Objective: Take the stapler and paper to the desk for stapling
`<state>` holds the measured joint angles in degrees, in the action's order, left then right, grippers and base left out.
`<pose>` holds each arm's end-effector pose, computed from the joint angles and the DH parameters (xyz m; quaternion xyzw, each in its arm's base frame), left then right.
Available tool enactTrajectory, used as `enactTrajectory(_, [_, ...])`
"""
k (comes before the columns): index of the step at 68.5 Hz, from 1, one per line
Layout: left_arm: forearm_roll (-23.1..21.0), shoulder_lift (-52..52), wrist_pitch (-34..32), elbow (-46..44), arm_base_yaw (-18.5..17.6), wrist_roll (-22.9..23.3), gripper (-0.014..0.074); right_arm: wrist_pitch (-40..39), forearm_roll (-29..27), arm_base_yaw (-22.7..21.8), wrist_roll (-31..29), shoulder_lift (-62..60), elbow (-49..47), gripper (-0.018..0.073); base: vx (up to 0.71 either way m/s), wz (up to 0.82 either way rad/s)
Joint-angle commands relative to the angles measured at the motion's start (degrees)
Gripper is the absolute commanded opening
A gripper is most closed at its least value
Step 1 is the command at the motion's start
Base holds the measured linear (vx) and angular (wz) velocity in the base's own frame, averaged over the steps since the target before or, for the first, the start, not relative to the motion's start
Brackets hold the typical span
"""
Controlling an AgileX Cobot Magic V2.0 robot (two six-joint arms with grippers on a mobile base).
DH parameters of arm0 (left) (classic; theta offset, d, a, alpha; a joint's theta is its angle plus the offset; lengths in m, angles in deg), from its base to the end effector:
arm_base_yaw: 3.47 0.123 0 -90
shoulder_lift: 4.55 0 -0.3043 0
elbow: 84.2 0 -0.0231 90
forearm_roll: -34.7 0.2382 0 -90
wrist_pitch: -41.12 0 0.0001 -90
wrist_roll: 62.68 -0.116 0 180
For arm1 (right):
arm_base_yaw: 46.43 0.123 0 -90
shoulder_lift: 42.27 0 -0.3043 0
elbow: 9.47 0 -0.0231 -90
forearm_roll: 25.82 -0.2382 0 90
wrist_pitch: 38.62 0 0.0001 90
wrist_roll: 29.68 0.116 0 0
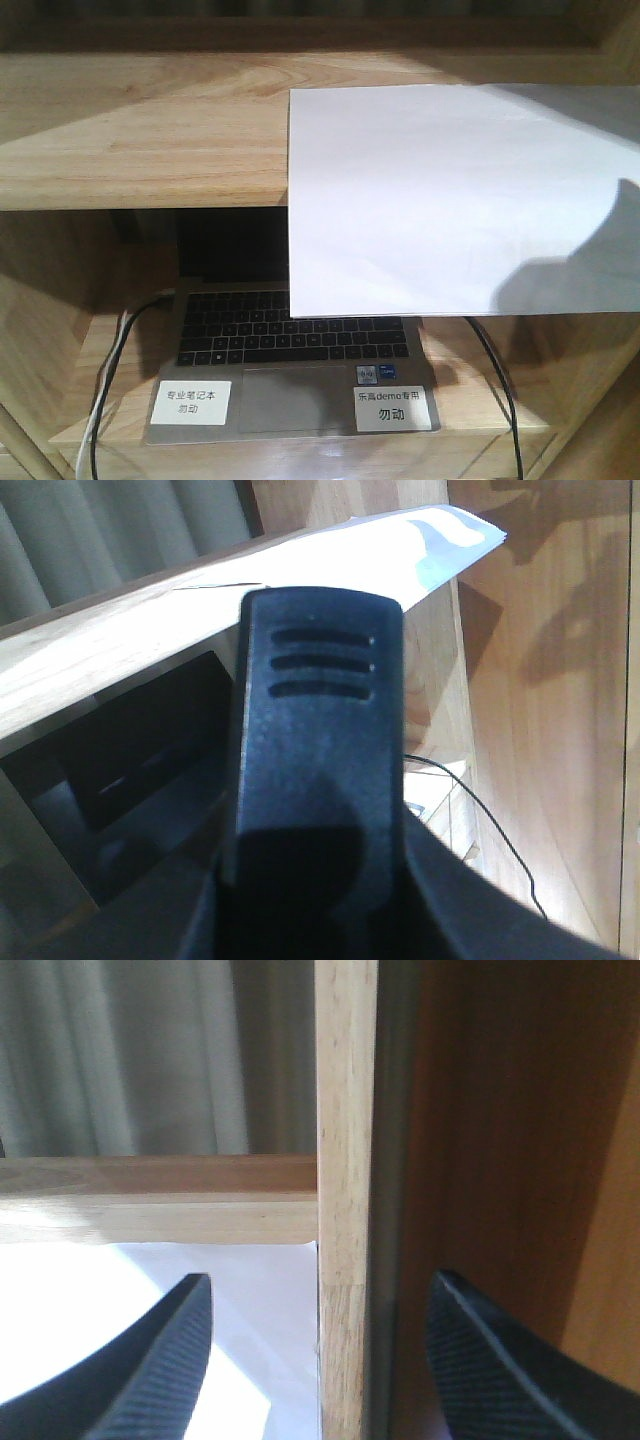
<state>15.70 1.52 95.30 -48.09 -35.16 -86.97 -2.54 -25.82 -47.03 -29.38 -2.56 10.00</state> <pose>-0.0572 -0.0007 0.3377 0.3602 0.6410 -0.2062 0.6457 0.0741 -0.0008 0.4486 0.0058 0.7388 -0.0018 0.6739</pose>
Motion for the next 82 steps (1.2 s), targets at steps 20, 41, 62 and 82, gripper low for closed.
enactTrajectory(20, [-1.5,1.3,-6.6,-1.4,-0.3,0.4,-0.0006,-4.6,1.0,0.0,-0.3,0.7,-1.5,0.0458,0.00,0.00])
enactTrajectory(41, [-1.5,1.3,-6.6,-1.4,-0.3,0.4,-0.0006,-4.7,0.9,0.0,-0.3,0.7,-1.5,0.0536,0.00,0.00])
enactTrajectory(62, [-1.5,1.3,-6.6,-1.4,-0.3,0.4,-0.0006,-4.7,0.9,0.0,-0.3,0.7,-1.5,0.0536,0.00,0.00])
enactTrajectory(82, [-1.5,1.3,-6.6,-1.4,-0.3,0.4,-0.0006,-4.7,0.7,0.0,-0.3,0.7,-1.5,0.0540,0.00,0.00])
